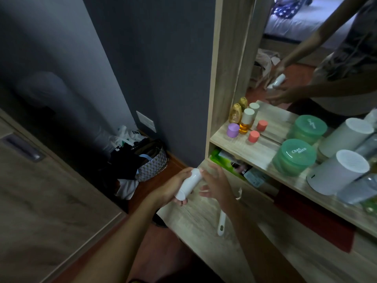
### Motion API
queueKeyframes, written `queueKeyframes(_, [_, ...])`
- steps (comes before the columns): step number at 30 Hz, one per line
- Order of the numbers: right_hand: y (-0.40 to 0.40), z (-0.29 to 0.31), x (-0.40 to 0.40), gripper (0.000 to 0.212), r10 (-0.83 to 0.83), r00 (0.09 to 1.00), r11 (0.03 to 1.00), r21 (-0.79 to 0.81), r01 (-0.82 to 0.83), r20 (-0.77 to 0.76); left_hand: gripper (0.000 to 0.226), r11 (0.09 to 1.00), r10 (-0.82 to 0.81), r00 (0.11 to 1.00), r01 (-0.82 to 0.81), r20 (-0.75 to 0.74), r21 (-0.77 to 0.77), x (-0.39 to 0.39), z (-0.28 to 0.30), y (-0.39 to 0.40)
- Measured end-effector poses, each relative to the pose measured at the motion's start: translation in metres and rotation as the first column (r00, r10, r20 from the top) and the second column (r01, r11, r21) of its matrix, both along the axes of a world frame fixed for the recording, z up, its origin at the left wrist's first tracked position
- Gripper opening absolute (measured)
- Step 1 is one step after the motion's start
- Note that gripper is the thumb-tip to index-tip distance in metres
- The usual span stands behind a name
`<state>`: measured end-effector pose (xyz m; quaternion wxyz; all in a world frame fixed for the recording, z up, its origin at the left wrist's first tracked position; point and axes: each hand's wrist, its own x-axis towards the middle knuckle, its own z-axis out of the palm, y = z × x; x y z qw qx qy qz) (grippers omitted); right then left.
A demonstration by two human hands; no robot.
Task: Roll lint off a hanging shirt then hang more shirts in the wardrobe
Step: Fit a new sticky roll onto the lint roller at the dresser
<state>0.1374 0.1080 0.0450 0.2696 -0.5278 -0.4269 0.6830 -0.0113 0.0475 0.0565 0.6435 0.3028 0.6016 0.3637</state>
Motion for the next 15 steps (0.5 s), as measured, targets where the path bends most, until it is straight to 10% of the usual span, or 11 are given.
queueKeyframes(2, [0.001, -0.023, 0.008, 0.058, 0.024, 0.965, 0.994, 0.100, -0.052, 0.259, 0.024, 0.998, 0.063, 0.998, -0.063, 0.027, -0.005, 0.003, -0.002, 0.002])
queueKeyframes(5, [-0.003, -0.069, 0.032, 0.068, 0.129, 0.684, 0.912, 0.185, -0.366, 0.718, 0.031, 0.989, 0.146, 0.988, -0.143, 0.055, -0.039, 0.005, -0.004, 0.002])
queueKeyframes(9, [-0.018, -0.093, 0.059, 0.039, 0.065, 0.409, 0.826, 0.181, -0.534, 0.910, 0.036, 0.976, 0.215, 0.974, -0.211, 0.071, -0.057, 0.004, -0.012, 0.000])
queueKeyframes(15, [-0.025, -0.096, 0.075, 0.022, 0.150, 0.494, 0.816, 0.175, -0.552, 0.857, 0.036, 0.965, 0.255, 0.960, -0.244, 0.115, -0.095, 0.012, -0.018, -0.005])
